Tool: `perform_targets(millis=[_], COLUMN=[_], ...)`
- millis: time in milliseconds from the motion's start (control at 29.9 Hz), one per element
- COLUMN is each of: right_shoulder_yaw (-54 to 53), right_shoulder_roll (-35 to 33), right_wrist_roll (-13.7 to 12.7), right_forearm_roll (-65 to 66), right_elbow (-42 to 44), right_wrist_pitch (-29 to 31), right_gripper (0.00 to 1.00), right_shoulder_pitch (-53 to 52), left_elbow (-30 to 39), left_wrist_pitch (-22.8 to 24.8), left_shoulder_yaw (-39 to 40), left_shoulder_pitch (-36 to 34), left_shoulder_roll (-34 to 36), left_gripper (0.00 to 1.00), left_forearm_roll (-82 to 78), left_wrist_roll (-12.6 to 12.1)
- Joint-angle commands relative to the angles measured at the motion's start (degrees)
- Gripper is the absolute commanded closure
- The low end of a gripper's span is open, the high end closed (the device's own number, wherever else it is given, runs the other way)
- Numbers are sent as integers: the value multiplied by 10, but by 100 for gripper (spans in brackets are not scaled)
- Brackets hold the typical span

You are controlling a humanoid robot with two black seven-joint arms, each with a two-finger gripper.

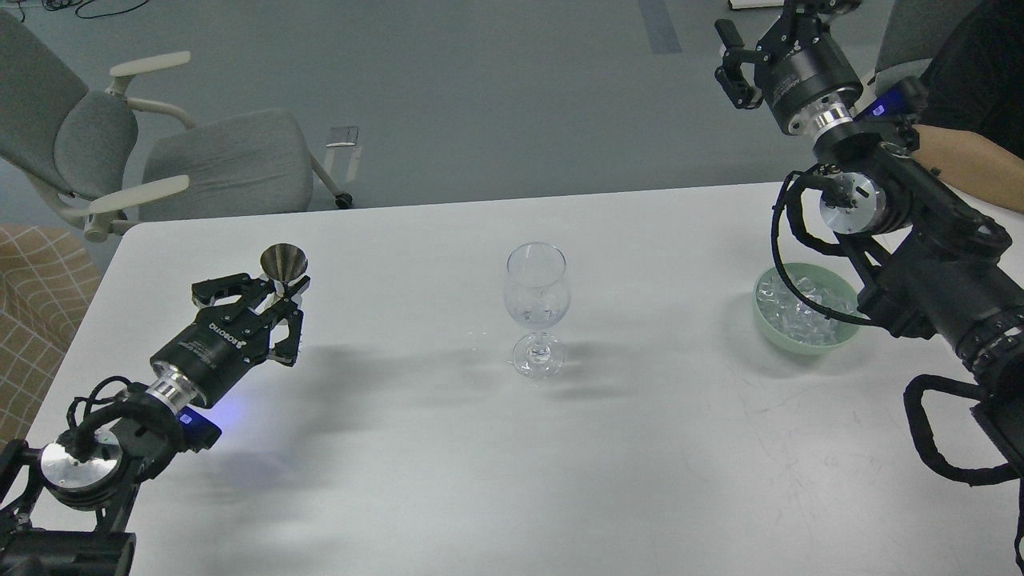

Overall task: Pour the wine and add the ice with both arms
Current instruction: 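Carry the jigger back down toward its starting spot with the left gripper, then set the jigger upright on the table and open the left gripper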

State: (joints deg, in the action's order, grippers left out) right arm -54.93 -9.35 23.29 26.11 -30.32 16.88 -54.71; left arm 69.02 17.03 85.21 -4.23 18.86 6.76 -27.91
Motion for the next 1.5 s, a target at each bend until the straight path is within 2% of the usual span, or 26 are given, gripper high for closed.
perform_targets(millis=[0,100,267,535,668,835,902,936,1002,1036,1103,1470], right_shoulder_yaw=[0,0,0,0,0,0,0,0,0,0,0,0], right_shoulder_roll=[0,0,0,-1,-1,-1,-1,-1,-1,-1,-1,-1], right_wrist_roll=[0,0,0,0,0,0,0,0,0,0,0,0], right_forearm_roll=[0,0,0,0,0,0,0,0,0,0,0,0], right_elbow=[0,0,0,0,0,0,0,0,0,0,0,0], right_wrist_pitch=[0,0,0,0,0,0,0,0,0,0,0,0], right_gripper=[0,0,0,0,0,0,0,0,0,0,0,0], right_shoulder_pitch=[0,0,0,0,0,0,0,0,0,0,0,0], left_elbow=[-65,-106,-117,-145,-169,-175,-176,-176,-176,-176,-176,-176], left_wrist_pitch=[20,52,61,80,83,88,88,88,88,88,89,103], left_shoulder_yaw=[0,-1,6,9,9,9,9,9,9,9,9,9], left_shoulder_pitch=[-5,-5,-6,-4,-4,-5,-5,-6,-6,-6,-6,4], left_shoulder_roll=[-1,-1,-6,-7,-9,-14,-14,-14,-14,-14,-12,-5], left_gripper=[83,82,75,65,55,53,47,38,29,16,2,2], left_forearm_roll=[-1,-1,3,5,4,0,0,0,0,0,0,-1], left_wrist_roll=[13,15,29,29,30,31,31,30,30,30,29,24])
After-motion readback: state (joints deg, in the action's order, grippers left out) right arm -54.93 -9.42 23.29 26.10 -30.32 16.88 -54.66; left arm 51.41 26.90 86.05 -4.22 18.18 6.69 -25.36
